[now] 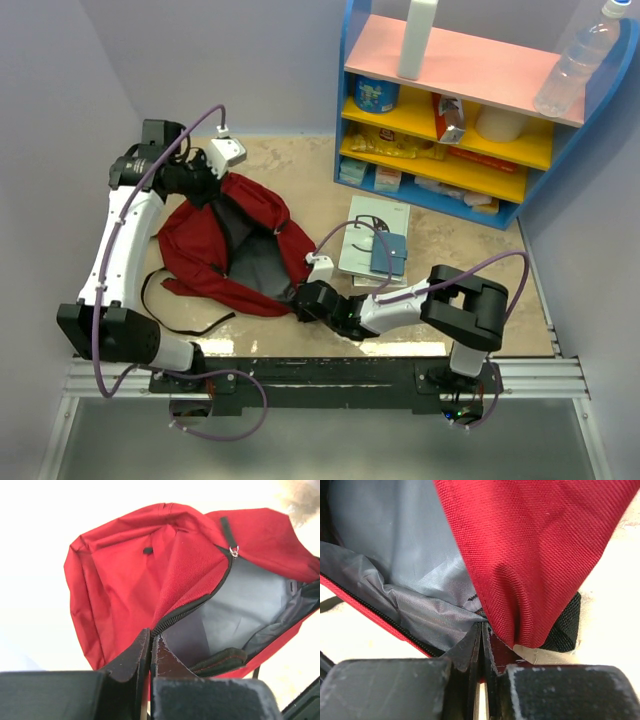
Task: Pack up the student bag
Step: Pick up the personal item from the center of the board, then place the personal item in the student bag.
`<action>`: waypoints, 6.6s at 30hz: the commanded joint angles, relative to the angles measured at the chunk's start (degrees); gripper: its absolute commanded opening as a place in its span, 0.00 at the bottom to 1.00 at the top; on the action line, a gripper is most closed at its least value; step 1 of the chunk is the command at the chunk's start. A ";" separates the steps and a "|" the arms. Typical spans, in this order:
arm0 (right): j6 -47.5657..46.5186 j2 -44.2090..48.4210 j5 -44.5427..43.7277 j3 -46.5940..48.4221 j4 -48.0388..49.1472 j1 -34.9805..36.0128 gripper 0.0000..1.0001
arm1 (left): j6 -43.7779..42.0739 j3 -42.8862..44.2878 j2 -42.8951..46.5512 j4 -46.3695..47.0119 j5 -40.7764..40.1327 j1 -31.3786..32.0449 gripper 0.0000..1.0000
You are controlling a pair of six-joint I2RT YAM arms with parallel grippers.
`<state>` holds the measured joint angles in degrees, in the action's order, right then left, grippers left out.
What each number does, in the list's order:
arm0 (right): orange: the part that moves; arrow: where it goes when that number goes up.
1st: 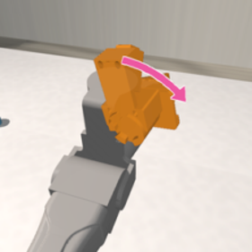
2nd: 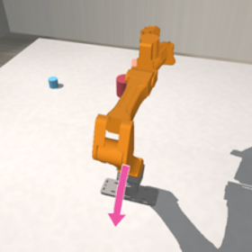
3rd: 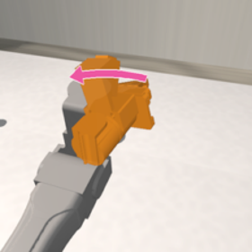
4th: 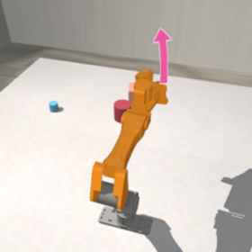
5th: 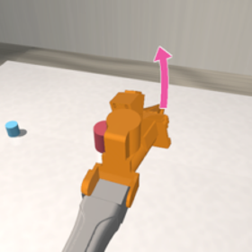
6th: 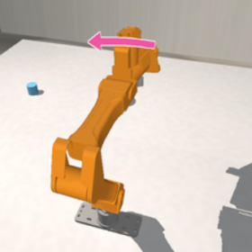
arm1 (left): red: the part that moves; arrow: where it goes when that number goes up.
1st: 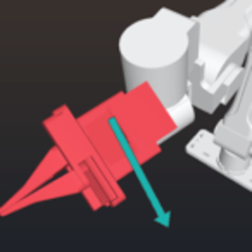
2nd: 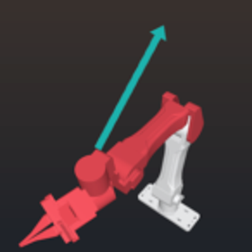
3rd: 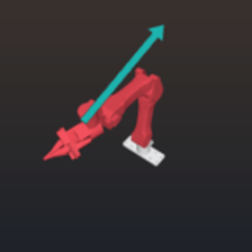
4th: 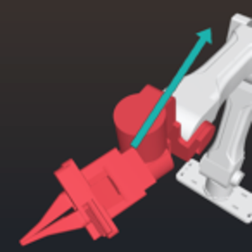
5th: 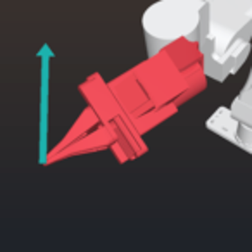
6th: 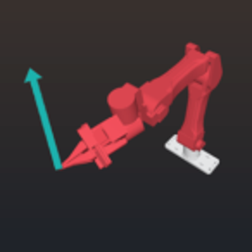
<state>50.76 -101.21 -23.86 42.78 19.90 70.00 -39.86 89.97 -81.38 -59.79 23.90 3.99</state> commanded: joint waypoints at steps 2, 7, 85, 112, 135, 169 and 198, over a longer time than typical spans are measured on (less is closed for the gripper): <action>1.18 -2.15 1.71 -3.15 -8.30 -0.04 0.08 | -3.21 3.55 -0.97 0.56 3.06 -2.58 0.00; -4.96 9.49 -1.97 5.01 -17.60 -0.74 0.42 | -3.30 -2.85 -0.44 -1.47 10.01 -2.41 0.00; -11.13 53.14 29.12 4.41 -26.59 -31.68 0.00 | 6.98 -0.43 1.93 5.48 12.04 1.64 0.00; 0.91 1.64 -1.54 23.74 -29.48 -10.32 0.00 | 5.05 -4.56 3.69 2.92 18.55 5.59 0.00; 12.86 -16.82 -12.71 40.45 -35.64 -9.79 0.00 | 7.60 3.36 2.55 0.55 18.37 8.49 0.00; -1.36 -15.86 -2.43 26.83 2.94 -3.91 0.00 | 1.89 -1.64 4.57 -1.47 20.40 8.49 0.00; 14.36 -19.02 -7.61 32.53 -16.92 -4.61 0.00 | 3.38 -4.72 6.24 1.87 20.66 8.49 0.00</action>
<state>61.08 -116.66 -33.56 71.79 4.36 66.76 -36.64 84.49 -77.54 -60.12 42.37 12.16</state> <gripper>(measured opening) 0.036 0.037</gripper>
